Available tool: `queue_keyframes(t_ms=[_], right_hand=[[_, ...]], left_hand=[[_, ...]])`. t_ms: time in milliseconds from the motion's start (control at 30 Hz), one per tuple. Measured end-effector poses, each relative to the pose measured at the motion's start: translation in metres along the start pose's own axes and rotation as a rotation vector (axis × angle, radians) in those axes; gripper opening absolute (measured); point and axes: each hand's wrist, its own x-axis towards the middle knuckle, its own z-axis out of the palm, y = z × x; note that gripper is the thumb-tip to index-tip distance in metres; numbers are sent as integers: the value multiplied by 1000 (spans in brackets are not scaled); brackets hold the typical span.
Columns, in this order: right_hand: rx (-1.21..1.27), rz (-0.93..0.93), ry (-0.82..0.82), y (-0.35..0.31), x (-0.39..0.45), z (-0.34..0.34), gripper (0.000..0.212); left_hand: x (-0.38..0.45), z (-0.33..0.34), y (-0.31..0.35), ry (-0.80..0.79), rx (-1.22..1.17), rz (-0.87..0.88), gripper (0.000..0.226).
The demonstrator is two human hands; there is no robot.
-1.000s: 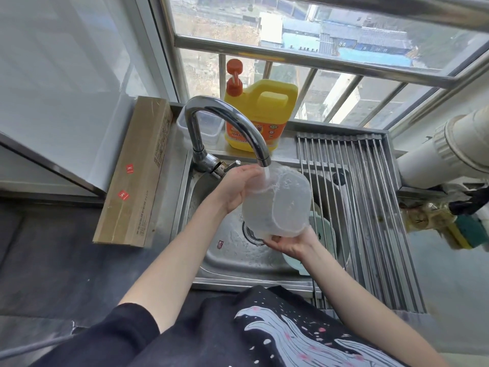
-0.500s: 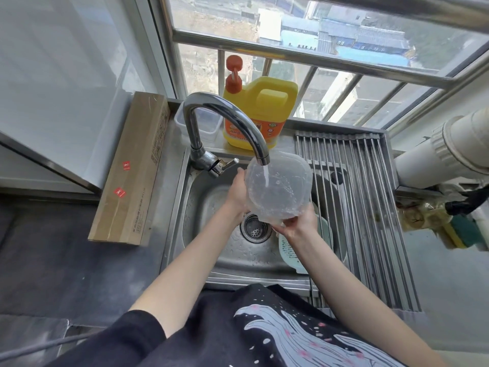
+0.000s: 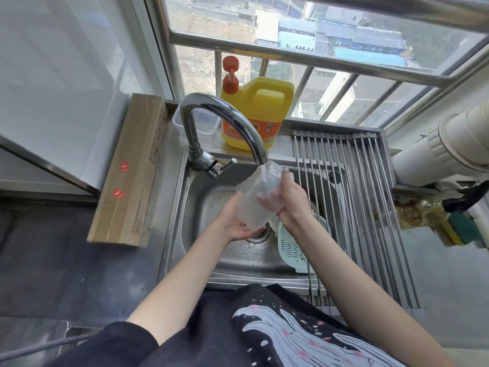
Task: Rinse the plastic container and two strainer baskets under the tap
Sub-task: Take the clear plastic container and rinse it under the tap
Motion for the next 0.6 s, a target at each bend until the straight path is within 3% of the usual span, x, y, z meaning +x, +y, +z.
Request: queue_keyframes(t_ms=[133,267,367,467,600], right_hand=[[16,42,-165,2,0,10,51],[-50,67,-216,2,-1,12,50],[-75,144,-222,2,2,6,62],[-47,223,-186,6,8,1,77],[-71,198,-69,9,16,-6,83]], left_hand=[[2,-19,-4,-38,-101,-35,45],[2,-26,-2,-66,-87,-33,45],[0,-28,3,-95,-84,-10,53],[5,-30,6,-72,-60,155,55],[12,-44,2,-28,42,428,51]])
